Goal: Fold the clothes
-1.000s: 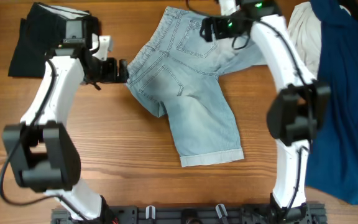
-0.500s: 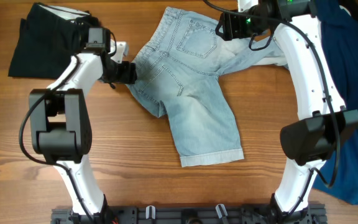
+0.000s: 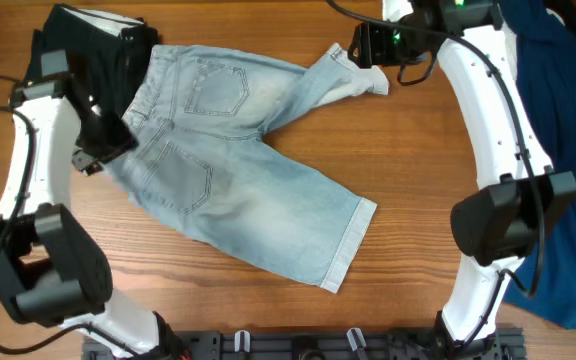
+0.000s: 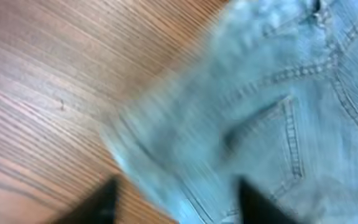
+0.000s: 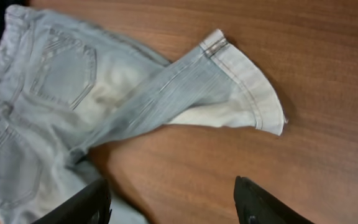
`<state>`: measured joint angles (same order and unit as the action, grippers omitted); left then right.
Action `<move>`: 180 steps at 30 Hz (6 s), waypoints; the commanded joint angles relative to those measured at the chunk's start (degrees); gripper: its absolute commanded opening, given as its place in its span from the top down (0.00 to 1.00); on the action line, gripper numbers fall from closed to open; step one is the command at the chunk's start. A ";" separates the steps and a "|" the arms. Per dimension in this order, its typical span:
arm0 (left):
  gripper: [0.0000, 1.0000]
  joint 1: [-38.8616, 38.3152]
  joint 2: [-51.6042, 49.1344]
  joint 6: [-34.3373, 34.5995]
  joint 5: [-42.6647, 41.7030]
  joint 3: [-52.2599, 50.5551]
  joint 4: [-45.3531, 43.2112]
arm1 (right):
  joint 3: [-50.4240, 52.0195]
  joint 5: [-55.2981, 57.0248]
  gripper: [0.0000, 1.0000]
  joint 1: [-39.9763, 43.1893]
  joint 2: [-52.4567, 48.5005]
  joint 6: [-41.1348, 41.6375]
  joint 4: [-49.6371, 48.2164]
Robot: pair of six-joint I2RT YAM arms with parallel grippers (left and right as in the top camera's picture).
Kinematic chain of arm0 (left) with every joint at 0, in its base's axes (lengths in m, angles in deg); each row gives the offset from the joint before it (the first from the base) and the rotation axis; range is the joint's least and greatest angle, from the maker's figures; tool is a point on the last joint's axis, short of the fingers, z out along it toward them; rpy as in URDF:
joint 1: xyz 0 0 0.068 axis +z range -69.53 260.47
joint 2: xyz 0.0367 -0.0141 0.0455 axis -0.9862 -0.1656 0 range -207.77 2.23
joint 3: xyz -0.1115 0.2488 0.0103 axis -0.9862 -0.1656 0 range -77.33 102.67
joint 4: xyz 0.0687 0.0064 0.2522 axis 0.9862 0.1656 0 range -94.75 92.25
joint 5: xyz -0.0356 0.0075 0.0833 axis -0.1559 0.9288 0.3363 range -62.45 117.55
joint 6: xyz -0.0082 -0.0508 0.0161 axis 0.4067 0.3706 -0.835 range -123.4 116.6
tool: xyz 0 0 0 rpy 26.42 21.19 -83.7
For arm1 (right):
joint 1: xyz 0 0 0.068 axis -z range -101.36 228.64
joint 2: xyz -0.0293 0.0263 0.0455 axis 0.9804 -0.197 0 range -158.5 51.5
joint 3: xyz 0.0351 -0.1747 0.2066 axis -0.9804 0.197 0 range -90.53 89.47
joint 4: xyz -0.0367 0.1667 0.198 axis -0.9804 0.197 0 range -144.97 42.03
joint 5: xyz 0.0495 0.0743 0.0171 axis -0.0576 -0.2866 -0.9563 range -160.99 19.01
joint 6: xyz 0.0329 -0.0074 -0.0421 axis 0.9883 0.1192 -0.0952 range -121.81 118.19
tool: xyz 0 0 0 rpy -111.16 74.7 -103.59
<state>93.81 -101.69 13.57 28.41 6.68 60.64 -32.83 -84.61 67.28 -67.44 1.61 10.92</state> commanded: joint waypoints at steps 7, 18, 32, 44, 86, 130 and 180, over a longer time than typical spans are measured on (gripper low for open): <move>0.04 -4.66 0.79 1.75 -1.44 -0.15 2.01 | 5.64 7.13 0.41 -0.17 -13.42 -3.43 -29.46; 0.01 -5.62 0.90 1.68 -1.42 -0.15 2.12 | 5.64 3.26 0.39 -2.03 -26.86 -4.09 -43.67; 0.00 -5.62 0.87 1.66 -1.42 -0.15 1.31 | 2.29 8.13 0.96 -2.08 -24.74 -3.32 -41.29; 0.00 -5.62 0.85 1.11 -1.42 -0.15 -2.47 | 3.34 8.33 0.96 -1.38 1.20 4.48 10.69; 0.00 -6.82 0.70 -1.99 -3.54 -0.37 -10.14 | 20.15 9.99 0.54 9.35 -26.84 10.08 -34.60; 0.00 -6.86 14.86 0.22 -4.24 -3.19 4.48 | 79.38 6.84 0.96 2.64 29.05 21.64 -26.71; 0.96 -8.48 2.32 33.16 -10.25 -35.50 -39.71 | 82.88 6.75 0.26 -1.38 43.52 47.36 -4.02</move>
<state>85.97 -96.55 46.88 18.46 -26.89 20.49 46.88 -81.97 69.47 -23.77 39.71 7.55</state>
